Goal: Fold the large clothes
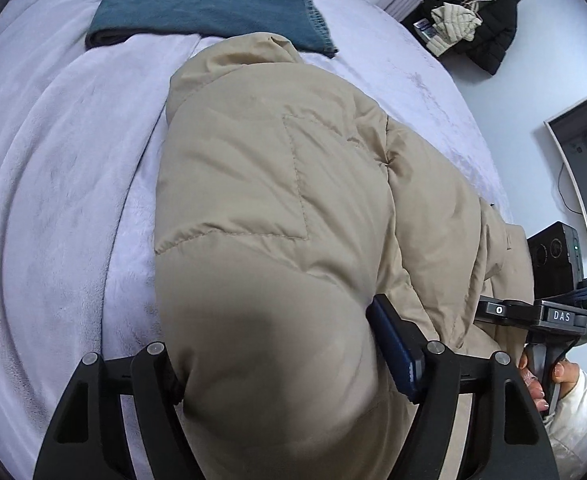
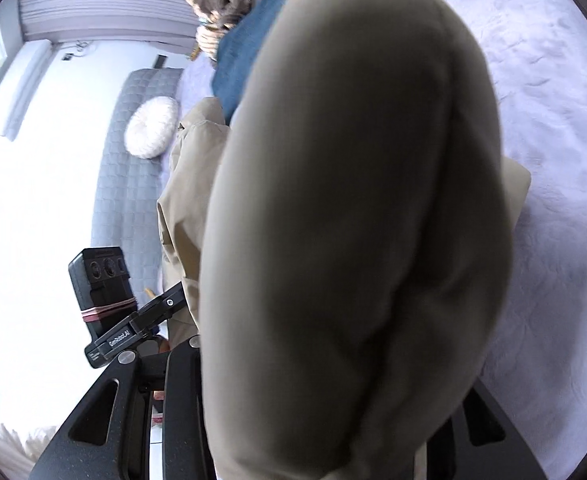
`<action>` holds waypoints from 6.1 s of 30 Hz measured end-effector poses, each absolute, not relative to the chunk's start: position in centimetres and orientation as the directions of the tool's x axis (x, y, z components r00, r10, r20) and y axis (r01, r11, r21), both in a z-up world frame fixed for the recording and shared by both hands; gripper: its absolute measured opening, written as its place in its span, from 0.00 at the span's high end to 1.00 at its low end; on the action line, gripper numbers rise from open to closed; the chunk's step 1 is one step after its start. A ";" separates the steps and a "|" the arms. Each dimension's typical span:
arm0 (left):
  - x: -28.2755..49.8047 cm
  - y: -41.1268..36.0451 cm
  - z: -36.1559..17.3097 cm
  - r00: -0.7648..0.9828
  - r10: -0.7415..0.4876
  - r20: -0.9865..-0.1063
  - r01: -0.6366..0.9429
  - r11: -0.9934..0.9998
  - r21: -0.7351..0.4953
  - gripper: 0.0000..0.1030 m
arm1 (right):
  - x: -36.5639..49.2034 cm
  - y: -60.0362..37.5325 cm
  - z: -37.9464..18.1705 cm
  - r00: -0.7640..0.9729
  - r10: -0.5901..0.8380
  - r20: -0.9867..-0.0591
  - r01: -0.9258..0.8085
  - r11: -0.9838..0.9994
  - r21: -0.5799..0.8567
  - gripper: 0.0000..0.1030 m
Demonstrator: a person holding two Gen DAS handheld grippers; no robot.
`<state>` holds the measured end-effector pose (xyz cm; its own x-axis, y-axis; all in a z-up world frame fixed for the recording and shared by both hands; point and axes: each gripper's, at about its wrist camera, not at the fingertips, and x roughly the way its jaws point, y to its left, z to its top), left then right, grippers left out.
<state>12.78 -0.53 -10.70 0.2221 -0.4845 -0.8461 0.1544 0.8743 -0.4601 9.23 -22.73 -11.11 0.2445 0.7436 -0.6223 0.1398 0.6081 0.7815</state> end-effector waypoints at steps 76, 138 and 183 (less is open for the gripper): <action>-0.3 3.7 -9.0 0.217 -0.148 -0.965 0.195 0.975 -0.106 0.00 | -4.7 -16.7 -8.6 0.141 0.220 -0.965 0.182 0.953 0.244 0.62; -8.7 4.9 8.9 0.485 -0.135 -0.864 0.165 0.984 -0.061 0.00 | -10.0 -12.4 9.1 0.489 0.005 -0.872 0.184 0.977 0.109 0.00; -9.7 5.6 10.7 0.519 -0.095 -0.849 0.129 0.991 -0.032 0.00 | -11.3 -11.3 11.5 0.534 -0.067 -0.843 0.208 0.977 0.054 0.00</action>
